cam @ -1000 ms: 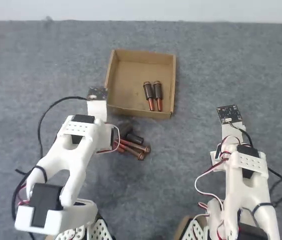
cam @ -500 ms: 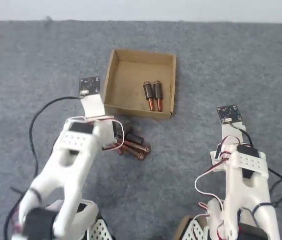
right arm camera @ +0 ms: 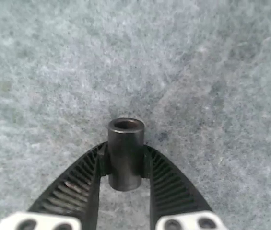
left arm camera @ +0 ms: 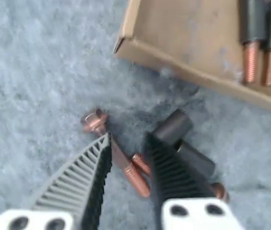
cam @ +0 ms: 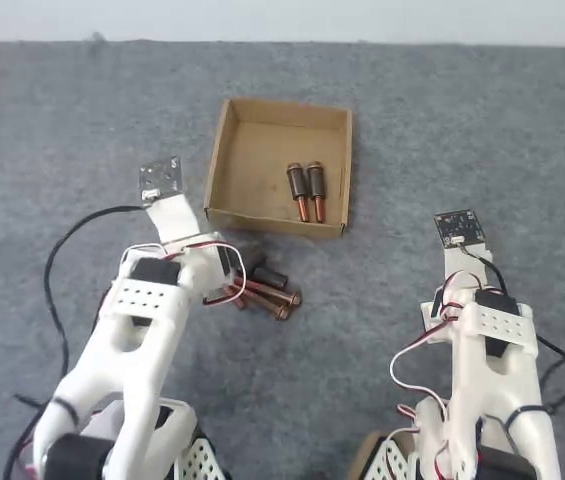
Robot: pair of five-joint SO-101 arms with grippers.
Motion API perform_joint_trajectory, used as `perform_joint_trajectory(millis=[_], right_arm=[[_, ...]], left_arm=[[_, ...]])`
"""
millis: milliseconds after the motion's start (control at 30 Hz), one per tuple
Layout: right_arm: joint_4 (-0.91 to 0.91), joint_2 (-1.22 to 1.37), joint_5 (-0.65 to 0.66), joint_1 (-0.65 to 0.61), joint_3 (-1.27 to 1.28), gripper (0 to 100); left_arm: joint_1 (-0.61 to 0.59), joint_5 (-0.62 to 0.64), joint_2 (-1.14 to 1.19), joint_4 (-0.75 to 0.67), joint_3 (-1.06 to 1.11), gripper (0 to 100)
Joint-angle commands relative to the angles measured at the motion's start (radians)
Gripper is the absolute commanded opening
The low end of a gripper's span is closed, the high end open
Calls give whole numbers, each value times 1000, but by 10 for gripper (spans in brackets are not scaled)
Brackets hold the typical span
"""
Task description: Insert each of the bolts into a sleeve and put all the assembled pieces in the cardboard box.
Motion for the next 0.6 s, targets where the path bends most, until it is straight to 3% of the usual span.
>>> perform_joint_trajectory(millis=[0, 200, 567], right_arm=[[-8, -42, 12, 12, -5, 7], [-7, -42, 12, 13, -5, 7], [-7, -44, 12, 13, -5, 7]], left_arm=[[-5, 12, 21, -18, -10, 169], [-12, 12, 110, -21, -36, 115], [-81, 14, 334, 46, -222, 108]])
